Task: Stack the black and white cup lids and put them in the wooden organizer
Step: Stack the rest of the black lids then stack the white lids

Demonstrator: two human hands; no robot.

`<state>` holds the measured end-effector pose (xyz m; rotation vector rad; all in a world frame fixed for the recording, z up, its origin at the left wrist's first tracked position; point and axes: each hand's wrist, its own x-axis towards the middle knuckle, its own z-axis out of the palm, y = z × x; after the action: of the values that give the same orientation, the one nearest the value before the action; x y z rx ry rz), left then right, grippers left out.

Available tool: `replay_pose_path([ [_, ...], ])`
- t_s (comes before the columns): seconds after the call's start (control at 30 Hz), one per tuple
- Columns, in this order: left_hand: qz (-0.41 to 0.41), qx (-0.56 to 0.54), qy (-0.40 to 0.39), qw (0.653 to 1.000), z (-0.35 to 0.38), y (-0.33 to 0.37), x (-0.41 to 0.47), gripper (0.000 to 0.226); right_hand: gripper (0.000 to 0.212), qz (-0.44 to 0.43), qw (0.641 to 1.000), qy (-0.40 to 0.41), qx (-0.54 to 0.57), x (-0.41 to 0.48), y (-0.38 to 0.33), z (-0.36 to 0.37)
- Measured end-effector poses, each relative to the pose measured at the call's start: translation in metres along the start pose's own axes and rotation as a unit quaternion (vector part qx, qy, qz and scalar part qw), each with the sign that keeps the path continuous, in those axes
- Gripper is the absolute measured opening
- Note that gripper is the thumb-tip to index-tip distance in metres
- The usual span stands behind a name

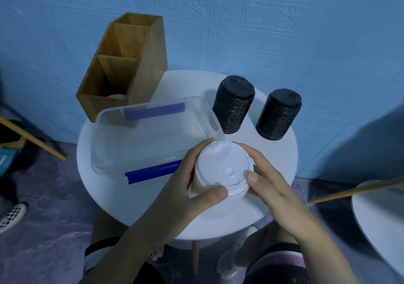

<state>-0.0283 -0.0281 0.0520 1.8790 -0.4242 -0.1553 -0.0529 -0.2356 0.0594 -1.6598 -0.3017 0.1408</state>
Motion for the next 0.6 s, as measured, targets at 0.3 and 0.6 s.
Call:
replay_pose_path([
  [0.3,-0.020,-0.029,-0.029,0.999,0.000,-0.012,0.000,0.097,0.043,0.000,1.000,-0.007,-0.024,0.003,-0.007,0.001],
  [0.6,-0.006,-0.016,-0.023,1.000,-0.002,-0.016,0.000,0.097,0.047,0.013,0.999,0.011,-0.029,0.009,-0.008,0.001],
])
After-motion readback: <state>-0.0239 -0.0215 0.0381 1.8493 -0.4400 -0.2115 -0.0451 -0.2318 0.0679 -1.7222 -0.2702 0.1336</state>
